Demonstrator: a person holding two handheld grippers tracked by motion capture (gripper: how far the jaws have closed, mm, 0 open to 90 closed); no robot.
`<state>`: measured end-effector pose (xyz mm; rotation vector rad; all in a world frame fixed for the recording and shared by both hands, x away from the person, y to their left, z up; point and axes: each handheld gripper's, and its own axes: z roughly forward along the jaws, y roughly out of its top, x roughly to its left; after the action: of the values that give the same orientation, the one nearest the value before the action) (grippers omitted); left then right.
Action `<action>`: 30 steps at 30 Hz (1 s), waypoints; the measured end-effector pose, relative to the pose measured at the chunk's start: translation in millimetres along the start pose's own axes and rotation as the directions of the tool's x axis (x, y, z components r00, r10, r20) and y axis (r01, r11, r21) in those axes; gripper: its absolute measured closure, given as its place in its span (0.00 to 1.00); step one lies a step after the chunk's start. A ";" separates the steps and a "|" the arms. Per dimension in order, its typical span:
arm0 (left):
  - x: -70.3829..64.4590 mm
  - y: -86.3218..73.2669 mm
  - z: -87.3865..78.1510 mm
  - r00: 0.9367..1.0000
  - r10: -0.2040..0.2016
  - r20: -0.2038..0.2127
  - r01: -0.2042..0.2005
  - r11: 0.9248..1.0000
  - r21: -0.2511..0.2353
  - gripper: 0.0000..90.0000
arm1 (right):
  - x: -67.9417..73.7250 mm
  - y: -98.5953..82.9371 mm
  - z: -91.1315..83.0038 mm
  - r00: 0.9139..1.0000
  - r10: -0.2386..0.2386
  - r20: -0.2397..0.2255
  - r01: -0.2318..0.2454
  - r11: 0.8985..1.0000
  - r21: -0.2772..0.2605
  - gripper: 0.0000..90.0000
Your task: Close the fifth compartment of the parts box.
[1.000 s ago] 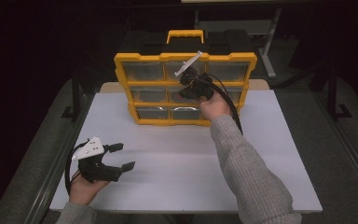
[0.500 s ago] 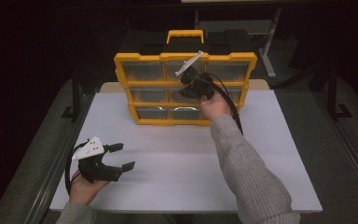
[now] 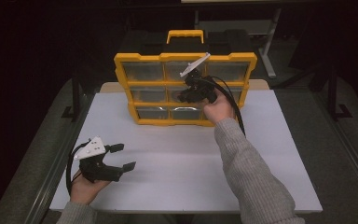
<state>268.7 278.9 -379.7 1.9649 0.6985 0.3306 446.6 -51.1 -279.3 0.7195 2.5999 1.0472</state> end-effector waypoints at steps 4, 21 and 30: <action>-0.3 -0.2 1.8 1.000 0.002 0.002 -0.002 1.000 0.007 0.20 | -0.2 -8.2 -1.8 1.000 0.015 -0.027 -0.016 1.000 -0.023 0.73; -1.0 -1.1 4.7 1.000 -0.007 -0.001 0.007 1.000 0.028 0.20 | 2.2 -37.2 -10.6 0.991 0.067 -0.113 -0.077 0.993 -0.090 0.50; 0.1 -2.2 4.3 1.000 -0.007 -0.011 0.008 0.999 0.037 0.20 | 2.3 -54.4 -14.7 0.986 0.105 -0.129 -0.119 0.987 -0.107 0.43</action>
<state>270.2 276.7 -383.7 1.9965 0.7231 0.3257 419.7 -92.1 -307.1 0.8053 2.6005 1.3012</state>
